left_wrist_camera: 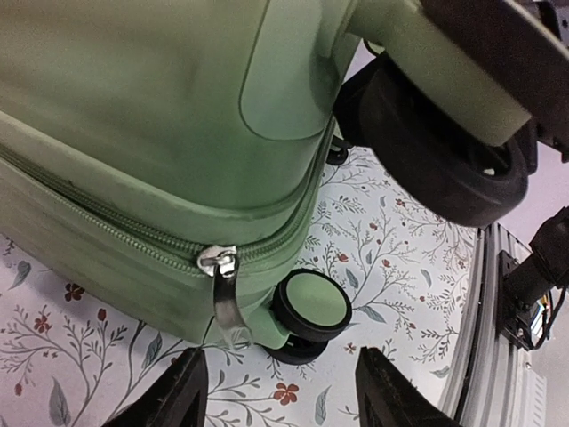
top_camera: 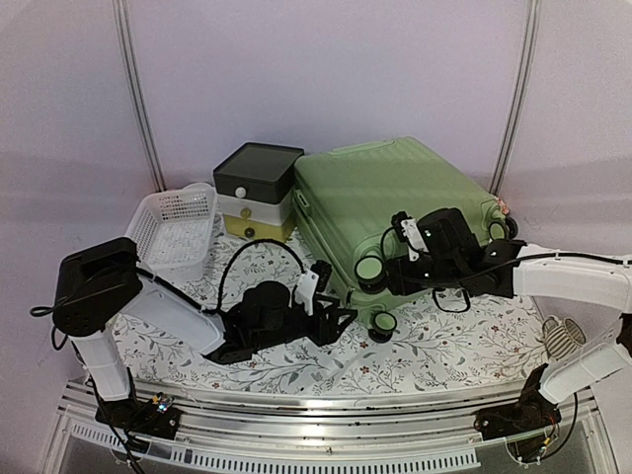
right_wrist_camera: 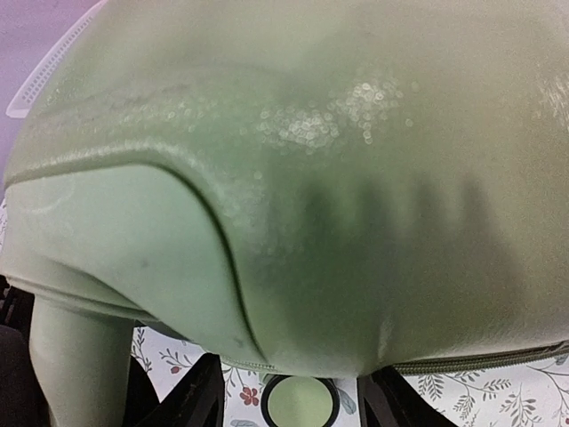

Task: Open, take out, and arrange the luggage
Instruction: Adjust the luggage at the center of the board.

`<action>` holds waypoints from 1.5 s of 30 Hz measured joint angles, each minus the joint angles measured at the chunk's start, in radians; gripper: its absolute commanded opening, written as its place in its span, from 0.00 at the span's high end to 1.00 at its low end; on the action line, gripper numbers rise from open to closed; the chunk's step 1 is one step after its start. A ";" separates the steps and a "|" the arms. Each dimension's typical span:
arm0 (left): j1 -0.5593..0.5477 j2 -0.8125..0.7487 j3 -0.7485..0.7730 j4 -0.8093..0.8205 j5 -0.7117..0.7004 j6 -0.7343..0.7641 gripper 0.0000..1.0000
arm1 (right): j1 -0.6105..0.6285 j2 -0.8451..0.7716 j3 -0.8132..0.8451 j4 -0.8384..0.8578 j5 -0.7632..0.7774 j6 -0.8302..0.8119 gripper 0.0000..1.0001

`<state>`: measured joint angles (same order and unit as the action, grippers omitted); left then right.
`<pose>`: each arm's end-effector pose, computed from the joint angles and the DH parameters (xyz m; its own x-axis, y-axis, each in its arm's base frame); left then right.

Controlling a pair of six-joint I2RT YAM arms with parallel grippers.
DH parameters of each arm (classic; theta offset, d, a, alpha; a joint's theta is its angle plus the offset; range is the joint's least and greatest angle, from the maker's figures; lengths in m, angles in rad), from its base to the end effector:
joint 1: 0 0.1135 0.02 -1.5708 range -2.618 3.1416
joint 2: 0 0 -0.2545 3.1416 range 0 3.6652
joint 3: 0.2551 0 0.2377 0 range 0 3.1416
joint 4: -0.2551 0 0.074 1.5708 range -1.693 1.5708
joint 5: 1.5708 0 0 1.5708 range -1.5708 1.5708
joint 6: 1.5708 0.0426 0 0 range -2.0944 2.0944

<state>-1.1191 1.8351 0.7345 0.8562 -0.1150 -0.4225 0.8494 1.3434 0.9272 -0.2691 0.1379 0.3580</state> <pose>0.1602 -0.3191 0.1531 -0.4429 -0.0203 -0.8963 0.7275 0.5761 -0.3725 0.1941 0.2118 0.2498 -0.6275 -0.1879 -0.7556 -0.4843 0.8541 0.1898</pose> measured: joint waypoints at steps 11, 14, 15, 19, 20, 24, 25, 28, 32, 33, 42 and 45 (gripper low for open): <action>0.000 0.010 -0.027 0.070 -0.006 0.010 0.44 | 0.001 -0.080 -0.045 0.034 0.003 -0.029 0.44; 0.000 0.035 -0.027 0.101 -0.006 0.010 0.45 | 0.001 -0.151 -0.087 0.043 0.019 -0.029 0.44; 0.000 0.042 -0.027 0.108 -0.007 0.008 0.46 | 0.002 -0.174 -0.103 0.048 0.025 -0.029 0.44; 0.000 0.072 -0.030 0.149 -0.017 0.007 0.46 | 0.002 -0.240 -0.149 0.050 0.042 -0.018 0.43; 0.000 0.075 -0.031 0.157 -0.021 0.007 0.46 | 0.002 -0.245 -0.155 0.050 0.045 -0.014 0.43; 0.000 0.089 -0.031 0.203 -0.029 0.008 0.46 | 0.002 -0.252 -0.193 0.044 0.047 0.005 0.43; 0.000 0.093 -0.031 0.214 -0.029 0.008 0.46 | 0.002 -0.252 -0.200 0.043 0.047 0.008 0.42; 0.000 0.104 -0.033 0.247 -0.028 0.008 0.45 | 0.002 -0.252 -0.208 0.037 0.046 0.021 0.40; 0.000 0.107 -0.037 0.269 -0.028 0.007 0.45 | 0.002 -0.249 -0.208 0.037 0.043 0.026 0.38; 0.000 0.110 -0.037 0.274 -0.029 0.007 0.46 | 0.003 -0.245 -0.208 0.037 0.042 0.027 0.37; 0.000 0.157 -0.037 0.283 -0.029 -0.002 0.47 | 0.003 -0.196 -0.208 0.048 0.017 0.039 0.24; 0.000 0.158 -0.037 0.283 -0.028 -0.009 0.48 | 0.003 -0.191 -0.208 0.063 0.018 0.037 0.24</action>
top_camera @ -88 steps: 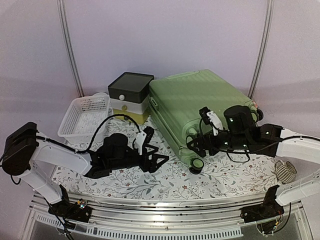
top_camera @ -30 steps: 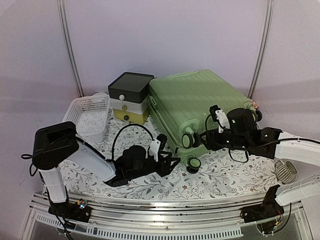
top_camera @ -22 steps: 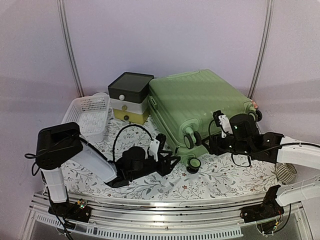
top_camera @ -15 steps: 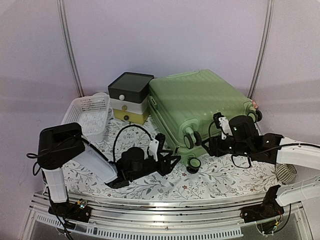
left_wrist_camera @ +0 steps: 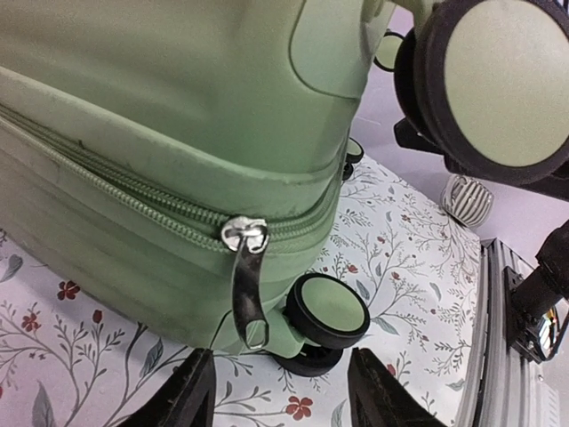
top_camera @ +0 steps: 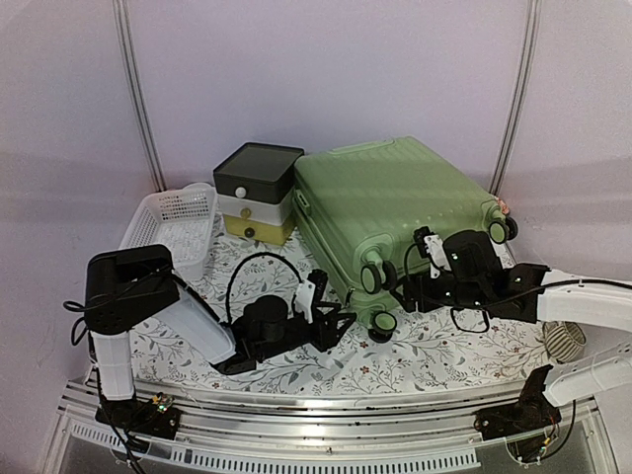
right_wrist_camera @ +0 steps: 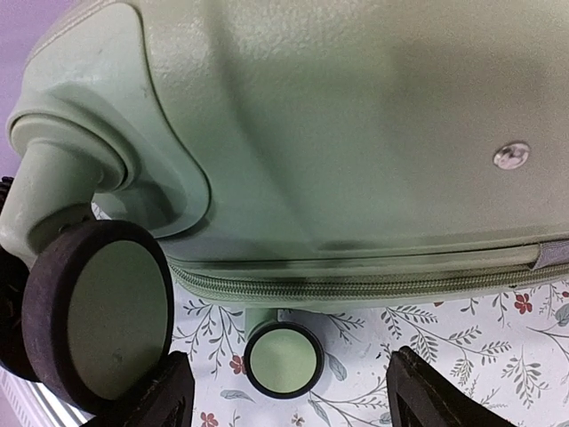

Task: Open, take out, and arrange the luggage
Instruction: Adjust the luggage at the center of the board, then pick up the zipper from the luggage.

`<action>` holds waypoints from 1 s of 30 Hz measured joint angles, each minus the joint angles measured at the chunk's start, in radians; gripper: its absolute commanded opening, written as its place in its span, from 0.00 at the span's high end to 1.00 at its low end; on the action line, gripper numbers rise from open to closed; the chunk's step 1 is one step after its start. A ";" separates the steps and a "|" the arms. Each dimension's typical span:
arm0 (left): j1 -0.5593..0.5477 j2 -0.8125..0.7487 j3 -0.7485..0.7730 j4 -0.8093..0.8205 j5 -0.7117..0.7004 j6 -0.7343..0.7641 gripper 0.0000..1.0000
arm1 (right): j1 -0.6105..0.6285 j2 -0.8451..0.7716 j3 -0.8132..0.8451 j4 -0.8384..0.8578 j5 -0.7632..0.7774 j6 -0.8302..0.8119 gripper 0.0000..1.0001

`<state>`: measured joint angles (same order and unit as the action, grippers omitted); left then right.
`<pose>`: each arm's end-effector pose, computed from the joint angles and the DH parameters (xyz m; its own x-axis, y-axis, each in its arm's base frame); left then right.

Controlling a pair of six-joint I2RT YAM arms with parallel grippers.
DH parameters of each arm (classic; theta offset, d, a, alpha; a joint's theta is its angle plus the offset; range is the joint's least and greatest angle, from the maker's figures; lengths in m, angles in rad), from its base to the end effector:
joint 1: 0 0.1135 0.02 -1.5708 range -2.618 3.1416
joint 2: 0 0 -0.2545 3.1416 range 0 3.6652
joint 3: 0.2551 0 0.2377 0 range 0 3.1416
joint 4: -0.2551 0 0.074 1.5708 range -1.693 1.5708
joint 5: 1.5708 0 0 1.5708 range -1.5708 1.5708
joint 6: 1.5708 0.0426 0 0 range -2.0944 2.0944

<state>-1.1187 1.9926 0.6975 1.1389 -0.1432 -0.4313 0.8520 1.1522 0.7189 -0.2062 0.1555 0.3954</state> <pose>0.1624 -0.3205 0.1226 -0.4082 -0.1066 -0.9066 0.7244 0.5665 -0.3928 0.1654 0.1790 0.2346 -0.6175 -0.1279 -0.7761 -0.4593 0.8597 0.2238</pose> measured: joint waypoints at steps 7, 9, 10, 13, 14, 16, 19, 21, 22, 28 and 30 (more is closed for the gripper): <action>0.000 0.001 0.001 0.000 -0.001 -0.004 0.54 | 0.000 0.036 0.000 0.005 0.000 0.001 0.27; 0.000 0.005 0.005 -0.001 -0.008 0.002 0.55 | 0.000 0.039 0.000 0.006 0.001 0.001 0.27; 0.000 0.007 0.007 -0.003 -0.016 0.010 0.56 | 0.000 0.039 0.001 0.006 0.003 0.001 0.27; 0.001 0.007 0.011 -0.002 -0.038 0.025 0.56 | 0.000 0.039 0.002 0.006 0.010 0.001 0.27; 0.002 0.007 0.013 -0.003 -0.048 0.032 0.56 | 0.000 0.039 0.002 0.007 0.012 0.001 0.28; 0.008 0.007 0.015 -0.006 -0.058 0.042 0.55 | 0.000 0.036 0.002 0.006 0.018 0.001 0.28; 0.018 0.007 0.022 -0.017 -0.055 0.048 0.50 | 0.000 0.017 0.002 0.006 0.026 0.001 0.28; 0.029 0.007 0.027 -0.030 -0.036 0.051 0.47 | 0.001 -0.004 0.002 0.007 0.031 0.001 0.28; 0.037 0.007 0.032 -0.042 -0.025 0.050 0.47 | 0.000 -0.013 0.002 0.008 0.033 0.000 0.28; 0.084 0.007 0.067 -0.096 0.068 0.049 0.46 | -0.002 -0.036 0.000 0.012 0.052 -0.001 0.28; 0.093 0.007 0.072 -0.104 0.092 0.050 0.47 | -0.008 -0.036 0.000 0.011 0.056 -0.002 0.28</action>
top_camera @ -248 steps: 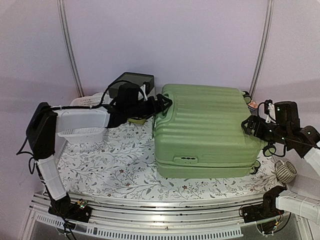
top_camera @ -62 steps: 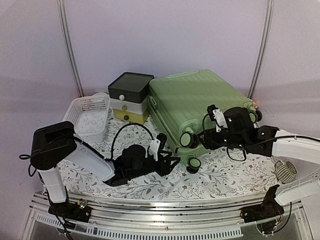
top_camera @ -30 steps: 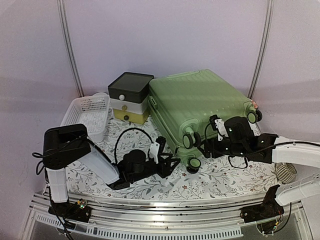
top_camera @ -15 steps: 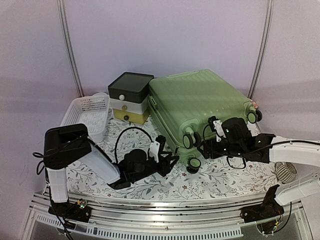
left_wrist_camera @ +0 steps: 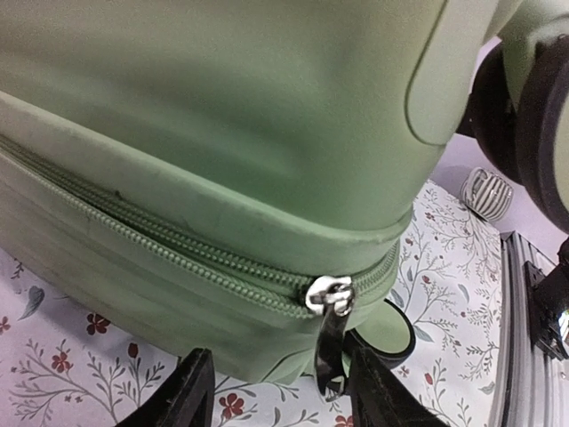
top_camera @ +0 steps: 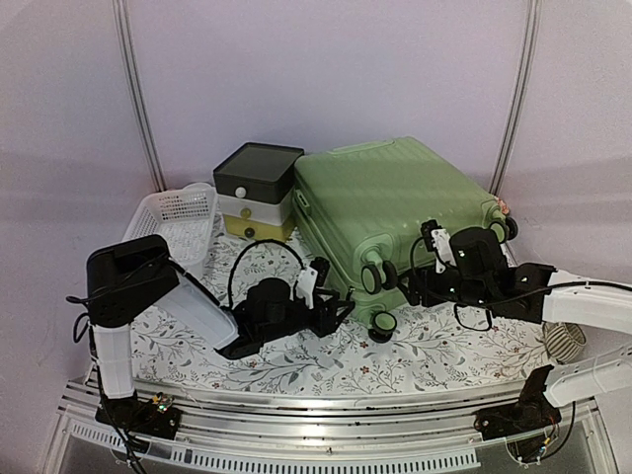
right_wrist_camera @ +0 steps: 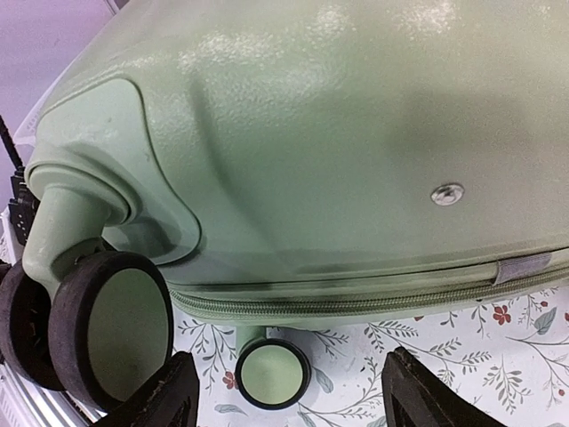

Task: Open, take out, and arrange the luggage
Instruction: Pick up the zipper from the luggage.

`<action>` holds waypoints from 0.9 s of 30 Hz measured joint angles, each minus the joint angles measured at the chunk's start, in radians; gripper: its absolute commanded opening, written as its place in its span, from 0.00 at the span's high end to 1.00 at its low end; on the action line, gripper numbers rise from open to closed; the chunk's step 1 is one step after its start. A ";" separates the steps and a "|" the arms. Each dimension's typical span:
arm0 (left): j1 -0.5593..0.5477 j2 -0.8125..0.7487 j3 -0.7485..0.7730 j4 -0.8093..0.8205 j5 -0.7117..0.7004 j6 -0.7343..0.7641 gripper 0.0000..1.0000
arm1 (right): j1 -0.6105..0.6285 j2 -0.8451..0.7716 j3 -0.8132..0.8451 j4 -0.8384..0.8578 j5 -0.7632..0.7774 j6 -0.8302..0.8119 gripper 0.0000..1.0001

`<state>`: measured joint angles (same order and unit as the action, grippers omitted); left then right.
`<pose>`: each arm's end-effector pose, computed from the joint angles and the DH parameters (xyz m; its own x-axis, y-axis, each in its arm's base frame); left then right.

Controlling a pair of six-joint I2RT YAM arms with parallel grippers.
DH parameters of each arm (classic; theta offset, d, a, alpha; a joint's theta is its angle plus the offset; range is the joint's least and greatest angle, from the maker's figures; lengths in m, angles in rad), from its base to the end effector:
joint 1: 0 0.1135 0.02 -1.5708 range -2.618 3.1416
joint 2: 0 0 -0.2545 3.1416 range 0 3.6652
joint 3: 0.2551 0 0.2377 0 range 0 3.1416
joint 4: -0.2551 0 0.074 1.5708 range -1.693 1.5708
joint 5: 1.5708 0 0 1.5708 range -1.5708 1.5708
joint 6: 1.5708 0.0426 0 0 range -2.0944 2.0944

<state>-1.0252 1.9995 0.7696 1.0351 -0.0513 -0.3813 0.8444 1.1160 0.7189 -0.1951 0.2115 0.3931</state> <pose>0.1957 -0.3182 0.1257 -0.4012 -0.0553 -0.9143 0.7308 0.5825 -0.3559 0.1657 0.1731 0.2439 -0.5781 -0.0868 -0.8113 -0.4263 0.8800 0.2096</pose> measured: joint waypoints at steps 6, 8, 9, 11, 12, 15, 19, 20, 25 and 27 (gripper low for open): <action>0.018 0.000 0.004 -0.006 0.076 -0.001 0.42 | -0.025 -0.001 0.000 -0.007 0.005 0.000 0.28; 0.026 0.000 0.006 -0.006 0.096 -0.007 0.39 | -0.029 -0.002 0.000 -0.007 0.005 0.000 0.28; 0.032 0.000 0.007 -0.006 0.107 -0.013 0.39 | -0.031 -0.002 0.000 -0.007 0.004 0.000 0.28; 0.042 0.002 0.012 -0.006 0.125 -0.017 0.37 | -0.035 -0.002 0.000 -0.007 0.004 0.000 0.28; 0.047 0.006 0.019 -0.010 0.132 -0.021 0.36 | -0.037 -0.002 0.000 -0.008 0.004 0.000 0.28; 0.057 0.018 0.037 -0.019 0.149 -0.030 0.31 | -0.046 -0.002 0.000 -0.008 0.002 0.000 0.28; 0.059 0.024 0.043 -0.034 0.158 -0.031 0.29 | -0.056 -0.002 0.000 -0.013 -0.005 0.000 0.29; 0.059 0.024 0.043 -0.036 0.158 -0.031 0.30 | -0.057 -0.002 0.000 -0.015 -0.006 0.000 0.29; 0.060 0.024 0.050 -0.073 0.155 -0.023 0.52 | -0.061 -0.002 0.000 -0.018 -0.013 0.003 0.29; 0.060 0.024 0.068 -0.101 0.152 -0.014 0.57 | -0.061 -0.002 0.000 -0.020 -0.016 0.003 0.29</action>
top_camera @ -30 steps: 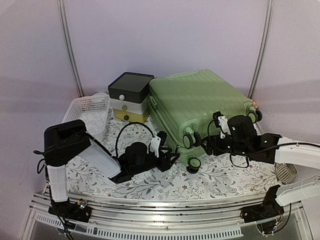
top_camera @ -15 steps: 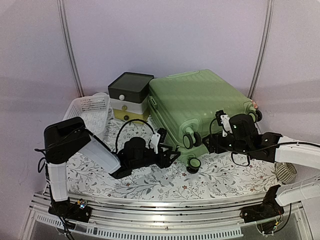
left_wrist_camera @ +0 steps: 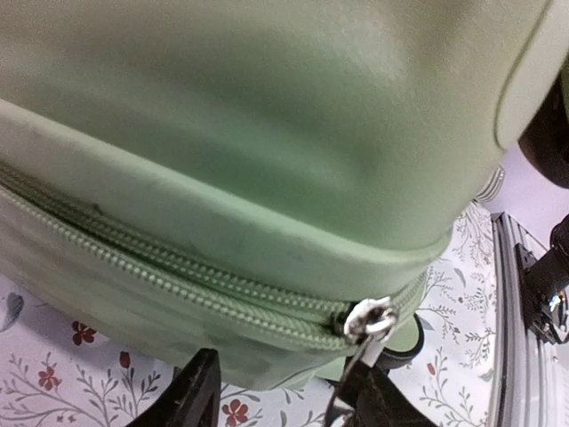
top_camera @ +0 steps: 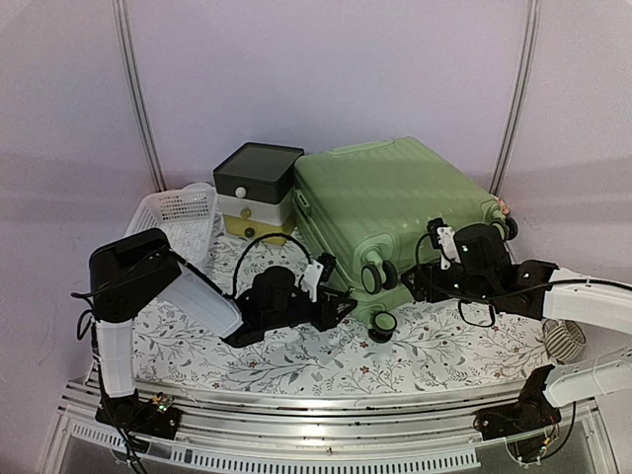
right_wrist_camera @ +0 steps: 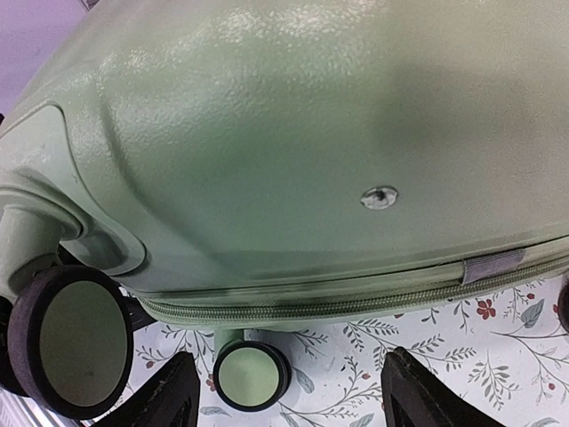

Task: Open, take out, and arrange the luggage
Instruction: Pick up the zipper from the luggage.

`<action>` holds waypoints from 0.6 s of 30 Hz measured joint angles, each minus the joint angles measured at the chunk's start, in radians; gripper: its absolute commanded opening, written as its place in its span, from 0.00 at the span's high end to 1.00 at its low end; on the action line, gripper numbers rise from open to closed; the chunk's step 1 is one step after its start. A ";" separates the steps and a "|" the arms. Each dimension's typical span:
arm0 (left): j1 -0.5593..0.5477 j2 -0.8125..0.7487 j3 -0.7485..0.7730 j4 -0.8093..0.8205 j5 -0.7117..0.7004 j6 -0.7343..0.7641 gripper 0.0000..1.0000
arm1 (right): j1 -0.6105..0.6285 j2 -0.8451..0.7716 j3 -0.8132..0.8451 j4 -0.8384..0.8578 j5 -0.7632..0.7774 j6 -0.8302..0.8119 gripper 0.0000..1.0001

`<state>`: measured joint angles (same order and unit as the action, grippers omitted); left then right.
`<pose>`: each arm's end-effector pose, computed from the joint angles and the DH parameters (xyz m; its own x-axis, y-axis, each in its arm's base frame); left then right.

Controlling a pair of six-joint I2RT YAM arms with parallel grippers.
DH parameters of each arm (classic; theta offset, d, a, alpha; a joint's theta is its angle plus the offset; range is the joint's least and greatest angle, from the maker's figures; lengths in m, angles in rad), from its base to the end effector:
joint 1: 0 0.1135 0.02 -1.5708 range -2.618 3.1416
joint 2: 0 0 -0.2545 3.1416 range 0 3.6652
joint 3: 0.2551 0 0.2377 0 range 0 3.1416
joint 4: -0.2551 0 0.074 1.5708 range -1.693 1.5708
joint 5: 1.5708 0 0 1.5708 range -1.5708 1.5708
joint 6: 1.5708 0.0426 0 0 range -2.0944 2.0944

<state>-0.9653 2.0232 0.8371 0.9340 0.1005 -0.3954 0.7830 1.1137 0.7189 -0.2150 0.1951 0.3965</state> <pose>0.2161 -0.3197 0.1227 -0.4674 0.0019 -0.8840 0.7513 0.5279 -0.3961 0.1745 0.1620 0.2425 -0.5982 -0.0608 -0.7990 -0.3777 0.9008 0.2142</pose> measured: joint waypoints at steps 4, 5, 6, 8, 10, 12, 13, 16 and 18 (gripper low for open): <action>-0.002 0.000 0.018 -0.035 0.002 0.011 0.66 | -0.001 0.000 0.000 -0.002 -0.015 0.000 0.29; -0.003 0.000 0.018 -0.040 0.003 0.014 0.68 | -0.002 0.000 0.000 -0.002 -0.016 0.000 0.29; -0.003 0.000 0.018 -0.042 0.005 0.015 0.69 | -0.003 0.000 0.000 -0.002 -0.019 0.000 0.29; -0.003 0.000 0.018 -0.047 0.006 0.022 0.66 | -0.004 0.000 0.000 -0.002 -0.023 0.000 0.29; -0.003 -0.002 0.019 -0.054 0.004 0.025 0.60 | -0.005 0.000 0.000 -0.002 -0.025 0.000 0.29; -0.003 -0.005 0.019 -0.064 -0.004 0.031 0.56 | -0.005 0.001 0.000 -0.002 -0.027 0.000 0.29; -0.007 -0.008 0.019 -0.071 -0.011 0.035 0.55 | -0.005 0.002 0.000 -0.002 -0.029 0.000 0.29; -0.019 -0.031 0.019 -0.099 -0.045 0.059 0.54 | -0.005 0.008 0.000 -0.002 -0.034 0.000 0.29; -0.032 -0.055 0.019 -0.119 -0.081 0.077 0.54 | -0.005 0.012 0.000 -0.002 -0.037 0.000 0.29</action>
<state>-0.9970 1.9686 0.8558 0.8154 0.0196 -0.3187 0.7780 1.1259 0.7185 -0.2173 0.1581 0.3962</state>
